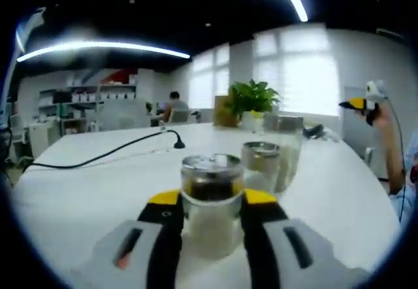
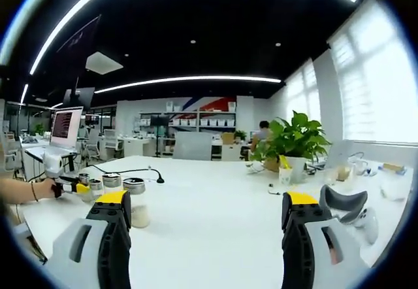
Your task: Rotate the seasoning bottle until the label or dispensing opening points toward the visible target arrow and the bottle remains upright within the marked orientation range
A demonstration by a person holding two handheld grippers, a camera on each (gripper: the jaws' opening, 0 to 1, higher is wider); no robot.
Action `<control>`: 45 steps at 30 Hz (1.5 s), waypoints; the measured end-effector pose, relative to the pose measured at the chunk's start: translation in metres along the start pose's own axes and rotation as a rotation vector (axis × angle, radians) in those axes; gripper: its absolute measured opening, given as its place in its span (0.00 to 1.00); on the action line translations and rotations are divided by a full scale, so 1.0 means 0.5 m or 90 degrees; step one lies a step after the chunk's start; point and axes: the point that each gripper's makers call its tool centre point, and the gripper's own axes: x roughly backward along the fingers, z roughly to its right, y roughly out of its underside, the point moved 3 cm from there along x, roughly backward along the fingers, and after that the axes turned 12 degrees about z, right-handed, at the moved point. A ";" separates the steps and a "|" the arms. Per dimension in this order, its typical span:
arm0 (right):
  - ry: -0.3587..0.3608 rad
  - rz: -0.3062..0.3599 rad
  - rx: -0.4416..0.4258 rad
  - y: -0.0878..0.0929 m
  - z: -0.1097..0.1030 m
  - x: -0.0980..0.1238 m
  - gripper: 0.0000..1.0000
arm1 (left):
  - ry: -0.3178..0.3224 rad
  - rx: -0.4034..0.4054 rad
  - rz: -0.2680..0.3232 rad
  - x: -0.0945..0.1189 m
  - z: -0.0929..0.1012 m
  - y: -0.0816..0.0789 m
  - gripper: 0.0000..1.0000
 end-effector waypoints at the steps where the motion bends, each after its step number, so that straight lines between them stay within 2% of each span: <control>1: 0.000 -0.002 0.000 0.001 -0.001 0.000 0.99 | 0.001 -0.001 0.003 -0.001 0.002 0.002 0.36; 3: -0.002 -0.005 0.003 0.002 -0.002 0.000 0.99 | 0.000 -0.013 0.001 -0.004 0.006 0.002 0.36; 14: -0.007 -0.008 0.003 0.006 -0.003 -0.008 0.99 | 0.008 0.001 -0.002 0.007 0.011 -0.005 0.39; 15: -0.005 -0.007 0.002 0.006 -0.002 -0.009 0.99 | -0.015 -0.012 -0.003 0.011 0.003 -0.012 0.43; 17: -0.006 -0.009 0.000 0.008 -0.004 -0.009 0.99 | -0.089 -0.005 0.010 0.018 -0.010 -0.024 0.51; 19: -0.010 -0.016 -0.001 0.011 -0.005 -0.006 0.99 | -0.137 -0.009 -0.001 0.024 -0.011 -0.021 0.59; 21: -0.009 -0.016 -0.002 0.010 -0.001 -0.003 0.99 | -0.130 -0.007 0.005 0.020 0.005 -0.022 0.61; 23: -0.003 -0.011 -0.003 0.005 0.005 0.002 0.99 | -0.119 -0.039 -0.004 0.015 0.018 -0.018 0.62; 25: 0.002 -0.010 -0.003 0.003 0.011 0.005 0.99 | -0.148 -0.078 -0.016 0.013 0.015 -0.016 0.63; 27: 0.008 -0.008 -0.002 0.001 0.017 0.007 0.99 | -0.188 -0.069 -0.017 0.015 0.011 -0.017 0.63; 29: 0.012 -0.008 -0.001 0.001 0.020 0.007 0.99 | -0.244 -0.049 0.012 0.021 0.000 -0.027 0.58; 35: 0.015 -0.015 -0.003 0.006 0.022 0.004 0.99 | -0.249 -0.030 -0.004 0.007 0.009 -0.016 0.57; 39: 0.005 -0.007 -0.008 0.002 0.017 0.003 0.99 | -0.266 -0.025 -0.020 0.005 0.000 -0.002 0.58; 41: 0.005 -0.008 -0.007 0.003 0.016 0.004 0.99 | -0.266 -0.017 -0.023 0.003 -0.003 0.005 0.54; 43: 0.006 -0.010 -0.006 0.003 0.017 0.005 0.99 | -0.255 -0.015 -0.020 -0.001 0.000 0.007 0.41; 44: 0.009 -0.009 -0.009 0.003 0.018 0.005 0.99 | -0.242 -0.014 -0.018 -0.004 0.007 0.007 0.38; 45: 0.010 -0.007 -0.009 0.003 0.019 0.004 0.99 | -0.257 -0.043 -0.023 -0.006 -0.004 0.009 0.38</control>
